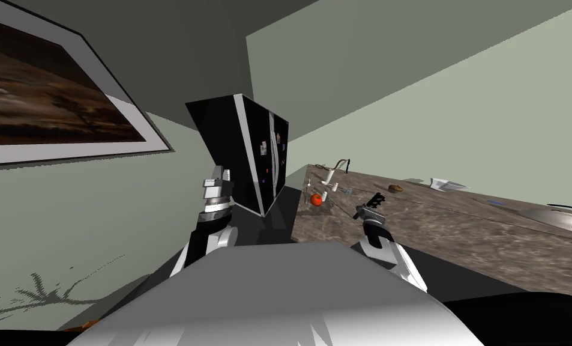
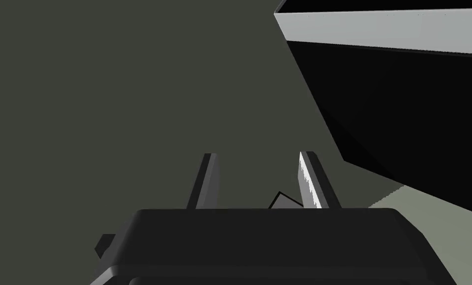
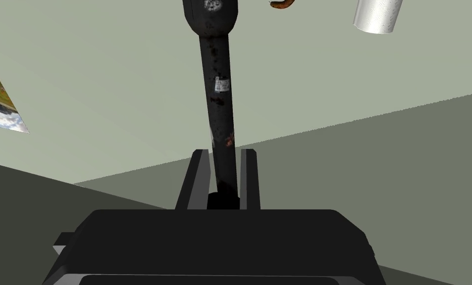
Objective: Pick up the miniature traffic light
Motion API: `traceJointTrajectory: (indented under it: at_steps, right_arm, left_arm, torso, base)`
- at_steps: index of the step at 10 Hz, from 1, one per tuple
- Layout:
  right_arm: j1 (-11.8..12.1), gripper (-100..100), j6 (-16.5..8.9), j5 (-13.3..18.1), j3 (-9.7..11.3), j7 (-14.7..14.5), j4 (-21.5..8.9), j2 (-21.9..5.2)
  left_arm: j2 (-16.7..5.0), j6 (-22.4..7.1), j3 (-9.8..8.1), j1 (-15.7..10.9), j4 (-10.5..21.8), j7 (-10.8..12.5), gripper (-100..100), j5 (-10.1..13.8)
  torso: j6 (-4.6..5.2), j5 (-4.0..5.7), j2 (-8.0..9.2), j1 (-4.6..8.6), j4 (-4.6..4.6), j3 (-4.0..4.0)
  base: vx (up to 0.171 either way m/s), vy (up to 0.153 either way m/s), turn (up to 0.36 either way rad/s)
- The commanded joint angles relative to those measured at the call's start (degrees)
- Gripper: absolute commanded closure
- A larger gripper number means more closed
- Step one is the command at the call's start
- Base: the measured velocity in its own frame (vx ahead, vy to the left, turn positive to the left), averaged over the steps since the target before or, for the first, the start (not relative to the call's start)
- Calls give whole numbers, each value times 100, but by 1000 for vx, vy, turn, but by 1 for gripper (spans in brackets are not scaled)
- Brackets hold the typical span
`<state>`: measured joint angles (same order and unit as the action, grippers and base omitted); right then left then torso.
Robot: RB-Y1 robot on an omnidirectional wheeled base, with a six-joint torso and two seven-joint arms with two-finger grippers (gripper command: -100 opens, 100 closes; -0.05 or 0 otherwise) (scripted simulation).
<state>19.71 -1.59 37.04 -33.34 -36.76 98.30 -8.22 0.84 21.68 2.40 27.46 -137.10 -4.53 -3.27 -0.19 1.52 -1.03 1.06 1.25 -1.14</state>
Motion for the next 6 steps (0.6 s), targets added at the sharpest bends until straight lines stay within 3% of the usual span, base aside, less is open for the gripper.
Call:
traceJointTrajectory:
  at_steps: [1,2,3,4,5,6]
  right_arm:
    - [88,100,-5,1,-9,11,247,-2]
    - [361,100,-121,146,-27,257,444,188]
    - [543,100,-121,146,-27,257,666,188]
    - [569,100,-121,146,-27,257,821,188]
    - [537,100,-144,123,-7,263,723,153]
    - [544,0,-155,122,-8,270,752,147]
  left_arm:
    - [0,0,0,0,0,0,0,0]
    - [0,0,0,0,0,0,0,0]
    - [0,0,0,-1,0,0,0,0]
    - [0,0,0,0,0,0,0,0]
    - [0,0,0,0,0,0,0,0]
    - [0,0,0,0,0,0,0,0]
  torso:
    - [0,0,0,0,0,0]
    - [-3,-4,5,-9,-2,3]
    - [-9,0,0,-5,-1,1]
    - [-2,-2,-2,0,0,-1]
    - [-3,-7,-1,-8,-1,0]
    - [-5,-3,1,-11,0,0]
  base:
    - [8,-6,-22]
    - [28,-31,158]
    - [39,-36,105]
    - [26,-19,-23]
    - [9,-8,-10]
    - [0,0,0]
